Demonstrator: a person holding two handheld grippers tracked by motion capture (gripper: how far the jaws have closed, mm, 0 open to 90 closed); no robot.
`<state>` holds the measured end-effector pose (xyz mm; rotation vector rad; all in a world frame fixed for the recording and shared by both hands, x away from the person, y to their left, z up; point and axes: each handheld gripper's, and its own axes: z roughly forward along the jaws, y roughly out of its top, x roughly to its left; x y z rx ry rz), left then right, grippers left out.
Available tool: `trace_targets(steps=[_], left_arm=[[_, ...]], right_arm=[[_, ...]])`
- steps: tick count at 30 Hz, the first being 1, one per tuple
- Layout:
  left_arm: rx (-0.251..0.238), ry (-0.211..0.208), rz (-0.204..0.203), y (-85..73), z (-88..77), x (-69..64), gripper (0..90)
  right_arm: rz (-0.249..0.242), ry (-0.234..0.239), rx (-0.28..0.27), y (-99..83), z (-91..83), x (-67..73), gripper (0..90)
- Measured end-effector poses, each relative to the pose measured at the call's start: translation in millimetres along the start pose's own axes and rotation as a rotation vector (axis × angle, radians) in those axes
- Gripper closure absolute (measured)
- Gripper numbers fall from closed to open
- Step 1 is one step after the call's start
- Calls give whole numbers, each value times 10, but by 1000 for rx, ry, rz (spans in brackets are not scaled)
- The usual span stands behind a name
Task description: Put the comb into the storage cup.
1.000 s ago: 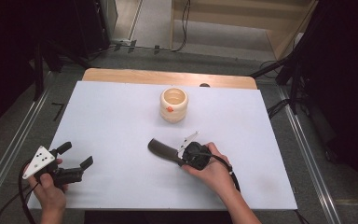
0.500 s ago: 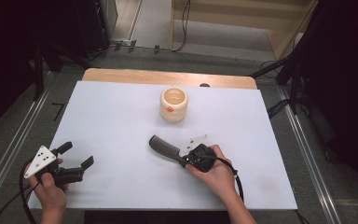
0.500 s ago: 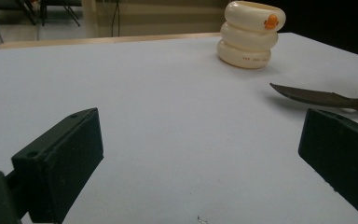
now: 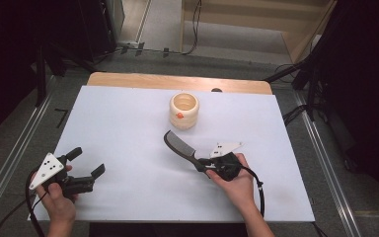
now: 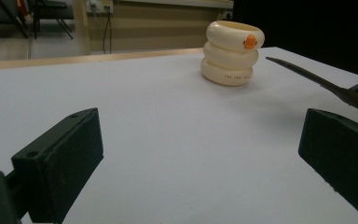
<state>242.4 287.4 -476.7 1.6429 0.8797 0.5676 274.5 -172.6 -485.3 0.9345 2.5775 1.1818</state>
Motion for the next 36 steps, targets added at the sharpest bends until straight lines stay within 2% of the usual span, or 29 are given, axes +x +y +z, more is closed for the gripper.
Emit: trace_targets(steps=[4, 12, 22, 26, 31, 36], left_arm=[[-13, -9, 5, 39, 21, -100, 0], [-6, -52, 28, 174, 100, -294, 0], [-1, -78, 24, 291, 261, -442, 0], [-8, -106, 19, 352, 341, -521, 0], [-10, -151, 38, 432, 460, -648, 0], [-7, -192, 38, 483, 576, -726, 0]], right_arm=[[0, 5, -30, -4, -29, -9, 705], [9, 18, -110, -32, -81, -6, 705], [37, 45, -180, -58, -98, -4, 705], [35, 53, -209, -65, -105, 1, 705], [34, 58, -234, -72, -115, 18, 704], [21, 57, -257, -73, -121, 30, 704]])
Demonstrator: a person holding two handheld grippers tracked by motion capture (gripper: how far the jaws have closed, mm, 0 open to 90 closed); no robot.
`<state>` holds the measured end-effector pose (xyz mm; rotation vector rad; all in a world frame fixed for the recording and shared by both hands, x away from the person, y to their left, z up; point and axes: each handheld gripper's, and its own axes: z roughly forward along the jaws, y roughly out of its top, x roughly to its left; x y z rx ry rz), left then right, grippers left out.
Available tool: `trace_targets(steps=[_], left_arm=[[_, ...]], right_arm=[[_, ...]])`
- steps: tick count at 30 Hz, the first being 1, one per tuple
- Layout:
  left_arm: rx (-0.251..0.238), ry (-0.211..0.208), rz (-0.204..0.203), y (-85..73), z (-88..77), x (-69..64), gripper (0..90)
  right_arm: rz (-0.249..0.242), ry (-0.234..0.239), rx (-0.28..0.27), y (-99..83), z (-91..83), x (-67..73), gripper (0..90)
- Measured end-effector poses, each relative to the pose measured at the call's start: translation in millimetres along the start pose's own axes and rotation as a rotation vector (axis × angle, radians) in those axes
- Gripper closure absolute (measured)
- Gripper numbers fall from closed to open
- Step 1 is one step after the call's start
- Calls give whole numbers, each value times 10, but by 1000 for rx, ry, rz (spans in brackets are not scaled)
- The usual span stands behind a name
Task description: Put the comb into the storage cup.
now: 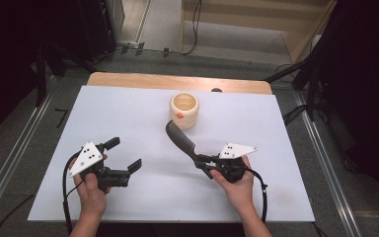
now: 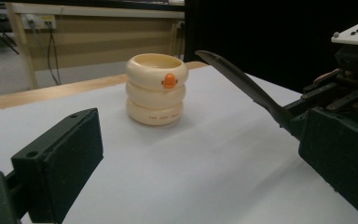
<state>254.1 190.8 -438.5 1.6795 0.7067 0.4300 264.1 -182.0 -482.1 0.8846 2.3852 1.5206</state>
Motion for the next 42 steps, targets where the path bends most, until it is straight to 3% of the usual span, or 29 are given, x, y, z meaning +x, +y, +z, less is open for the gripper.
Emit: trace_targets(steps=[2, 10, 22, 33, 36, 38, 42], left_arm=[[-5, -26, 1, 16, 64, -29, 0], [-6, -63, 14, 72, 302, -166, 0], [20, -95, -16, 43, 582, -287, 0], [18, -142, -92, 68, 735, -366, 0], [24, -125, -109, 68, 766, -385, 146], [22, -121, -134, 69, 794, -395, 156], [24, -99, -161, 75, 821, -406, 282]], right_arm=[[-4, 3, -5, 2, -1, 7, 704], [-21, 12, -32, 0, 23, 54, 704], [-36, 19, -66, -8, 64, 114, 704], [-64, 21, -104, -8, 72, 172, 704], [-68, 26, -106, -7, 88, 191, 704], [-70, 27, -104, -9, 92, 196, 704], [-78, 31, -107, -9, 105, 213, 704]])
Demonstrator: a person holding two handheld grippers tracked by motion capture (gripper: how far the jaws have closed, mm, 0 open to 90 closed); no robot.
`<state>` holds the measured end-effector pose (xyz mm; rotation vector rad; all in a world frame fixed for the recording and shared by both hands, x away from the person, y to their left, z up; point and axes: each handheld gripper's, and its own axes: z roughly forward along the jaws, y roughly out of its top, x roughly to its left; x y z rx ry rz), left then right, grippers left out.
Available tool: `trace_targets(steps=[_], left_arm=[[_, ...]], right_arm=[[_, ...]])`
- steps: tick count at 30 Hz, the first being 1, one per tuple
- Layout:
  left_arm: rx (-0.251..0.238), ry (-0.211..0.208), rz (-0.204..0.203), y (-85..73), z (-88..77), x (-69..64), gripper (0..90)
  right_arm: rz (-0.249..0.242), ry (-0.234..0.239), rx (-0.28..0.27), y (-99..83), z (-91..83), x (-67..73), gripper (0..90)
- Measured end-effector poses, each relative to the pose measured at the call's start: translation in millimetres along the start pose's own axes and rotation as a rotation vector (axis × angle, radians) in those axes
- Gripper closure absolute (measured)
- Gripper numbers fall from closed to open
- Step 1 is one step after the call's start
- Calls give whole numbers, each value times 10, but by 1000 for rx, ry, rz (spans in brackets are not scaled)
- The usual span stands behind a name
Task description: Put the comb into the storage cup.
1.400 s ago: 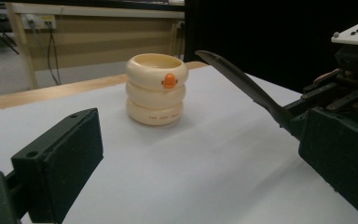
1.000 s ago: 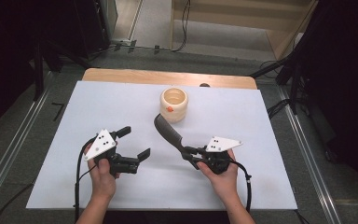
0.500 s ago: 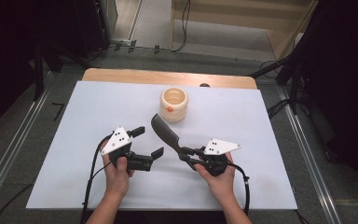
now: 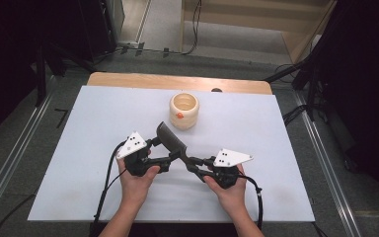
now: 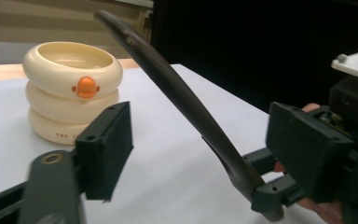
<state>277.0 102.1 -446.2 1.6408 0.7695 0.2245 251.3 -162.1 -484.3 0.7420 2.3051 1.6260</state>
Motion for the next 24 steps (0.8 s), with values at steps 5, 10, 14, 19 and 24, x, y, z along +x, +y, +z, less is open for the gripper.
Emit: trace_targets(steps=[5, 10, 14, 19, 24], left_arm=[[8, 33, -21, -5, 32, -34, 431], [4, 79, -31, -14, 57, -73, 493], [-7, 107, -53, -1, 57, -83, 546], [9, 103, -89, -5, 69, -79, 648], [26, 44, -159, -4, 90, -11, 733]], right_arm=[[-13, -9, -10, 0, 9, 28, 704], [-24, -15, -9, -4, 29, 50, 704], [-36, -27, -14, -6, 43, 72, 704], [-43, -50, -13, -18, 59, 85, 704], [-53, -83, -11, -41, 80, 94, 702]])
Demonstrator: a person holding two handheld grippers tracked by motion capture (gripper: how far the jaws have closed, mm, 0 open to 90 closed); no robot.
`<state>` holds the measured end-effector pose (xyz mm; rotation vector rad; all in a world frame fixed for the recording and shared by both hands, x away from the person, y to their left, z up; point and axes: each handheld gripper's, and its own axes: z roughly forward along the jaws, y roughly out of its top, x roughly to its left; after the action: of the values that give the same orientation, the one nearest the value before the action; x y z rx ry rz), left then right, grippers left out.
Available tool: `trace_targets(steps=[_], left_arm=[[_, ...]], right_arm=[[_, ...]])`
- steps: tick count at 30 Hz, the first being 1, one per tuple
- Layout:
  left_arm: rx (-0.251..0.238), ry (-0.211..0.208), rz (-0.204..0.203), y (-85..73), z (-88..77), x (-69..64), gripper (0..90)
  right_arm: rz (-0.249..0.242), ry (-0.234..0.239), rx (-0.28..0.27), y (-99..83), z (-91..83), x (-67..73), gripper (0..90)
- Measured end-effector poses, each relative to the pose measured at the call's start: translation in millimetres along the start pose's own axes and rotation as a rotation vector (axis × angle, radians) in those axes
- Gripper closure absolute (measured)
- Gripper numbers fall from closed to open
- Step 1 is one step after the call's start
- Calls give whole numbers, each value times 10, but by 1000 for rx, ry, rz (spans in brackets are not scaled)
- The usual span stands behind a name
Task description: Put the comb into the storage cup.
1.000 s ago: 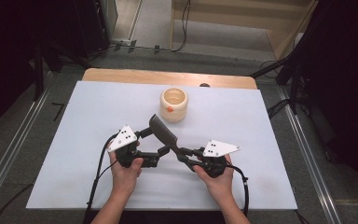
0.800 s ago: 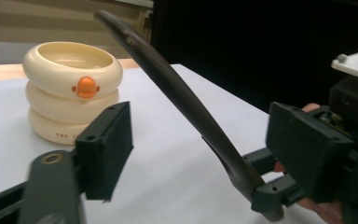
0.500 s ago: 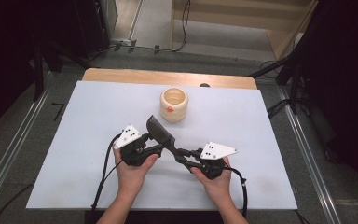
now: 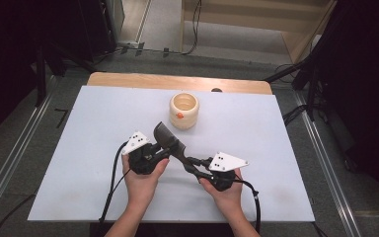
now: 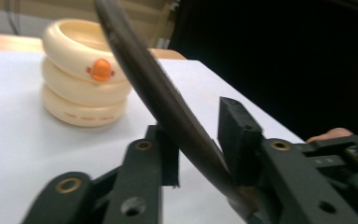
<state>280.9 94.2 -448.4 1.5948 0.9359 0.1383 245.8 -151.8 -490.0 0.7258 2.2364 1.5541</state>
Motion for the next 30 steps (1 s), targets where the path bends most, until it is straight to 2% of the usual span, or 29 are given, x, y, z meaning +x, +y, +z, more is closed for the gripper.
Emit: trace_targets(steps=[2, 3, 4, 6, 10, 16, 19, 21, 24, 27, 30], left_arm=[[4, -54, -34, 9, 1, 32, 802], [1, -77, -47, 13, -2, 36, 802], [-3, -73, -41, 18, -6, 29, 833], [-11, -104, -47, 31, -23, 46, 836], [-24, -110, -35, 62, -60, 72, 836], [-52, -124, -5, 135, -110, 66, 837], [-55, -128, 10, 184, -127, 56, 837], [-55, -129, 17, 211, -137, 54, 837], [-60, -129, 30, 255, -153, 52, 837], [-62, -126, 36, 290, -161, 50, 838], [-62, -125, 39, 318, -164, 59, 838]], right_arm=[[10, 4, -3, -16, 15, -11, 698], [10, 4, -3, -16, 15, -11, 698], [19, -1, -7, -21, 17, -14, 687], [32, -1, -24, -23, 2, -31, 627], [29, -42, -33, -13, -47, -37, 485], [77, -12, -83, -26, -124, -115, 274], [89, -7, -95, -32, -169, -152, 121], [90, -4, -105, -38, -205, -176, 96], [101, -10, -110, -46, -252, -211, 0], [122, -24, -112, -59, -296, -253, 0], [121, -46, -114, -83, -361, -289, 0]])
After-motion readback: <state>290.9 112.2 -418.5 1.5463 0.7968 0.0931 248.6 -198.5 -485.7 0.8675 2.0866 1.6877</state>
